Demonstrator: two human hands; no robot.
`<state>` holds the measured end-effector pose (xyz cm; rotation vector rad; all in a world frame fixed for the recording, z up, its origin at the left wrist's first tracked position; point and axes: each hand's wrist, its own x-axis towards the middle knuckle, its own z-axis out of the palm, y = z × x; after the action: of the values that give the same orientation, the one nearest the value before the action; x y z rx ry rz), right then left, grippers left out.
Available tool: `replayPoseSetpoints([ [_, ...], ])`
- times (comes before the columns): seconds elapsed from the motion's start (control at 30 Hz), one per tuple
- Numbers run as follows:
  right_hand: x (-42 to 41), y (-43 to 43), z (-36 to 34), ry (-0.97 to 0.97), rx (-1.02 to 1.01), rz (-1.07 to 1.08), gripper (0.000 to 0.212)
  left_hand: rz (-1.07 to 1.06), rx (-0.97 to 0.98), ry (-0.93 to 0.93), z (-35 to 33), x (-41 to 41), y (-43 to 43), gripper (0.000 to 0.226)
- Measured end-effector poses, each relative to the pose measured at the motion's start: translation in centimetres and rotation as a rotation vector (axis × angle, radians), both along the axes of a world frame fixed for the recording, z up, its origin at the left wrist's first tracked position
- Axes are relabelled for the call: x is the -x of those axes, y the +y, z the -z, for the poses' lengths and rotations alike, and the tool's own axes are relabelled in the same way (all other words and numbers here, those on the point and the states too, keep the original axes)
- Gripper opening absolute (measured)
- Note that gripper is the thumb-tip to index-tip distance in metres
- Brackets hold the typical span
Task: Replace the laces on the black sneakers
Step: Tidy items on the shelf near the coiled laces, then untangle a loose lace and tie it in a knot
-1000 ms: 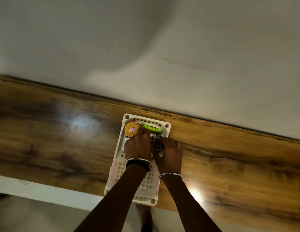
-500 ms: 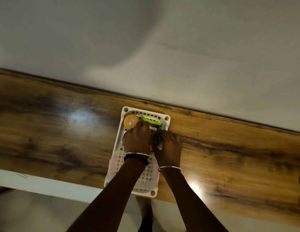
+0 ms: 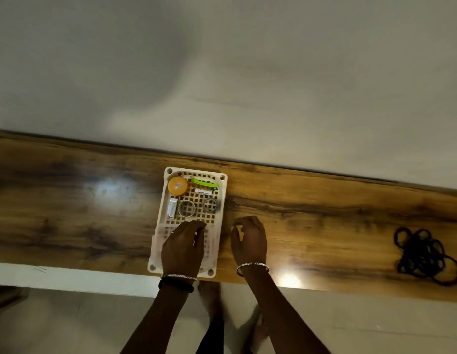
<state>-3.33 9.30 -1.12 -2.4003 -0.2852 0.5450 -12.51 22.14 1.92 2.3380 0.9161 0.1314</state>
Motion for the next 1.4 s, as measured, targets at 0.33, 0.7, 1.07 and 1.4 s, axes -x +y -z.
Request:
replayPoseSetpoints([
  [0.33,-0.7,-11.8,-5.0,0.026,-0.059,0.170,0.017,0.263,-0.009,-0.078,-5.2,-6.9,-10.9,0.015],
  [0.7,-8.6,-33.5,-6.0,-0.023,-0.001,0.398,0.015,0.352,0.217,0.000,-5.0,-15.4,-32.0,0.018],
  [1.07,-16.4,-48.9,-2.6,0.161,0.116,0.601,0.012,0.217,0.401,0.279,-1.4,-22.7,-44.6,0.019],
  [1.4,-20.8,-47.0,1.4,0.301,0.143,0.513,0.044,0.217,0.373,0.408,2.0,-25.9,-46.9,0.017],
])
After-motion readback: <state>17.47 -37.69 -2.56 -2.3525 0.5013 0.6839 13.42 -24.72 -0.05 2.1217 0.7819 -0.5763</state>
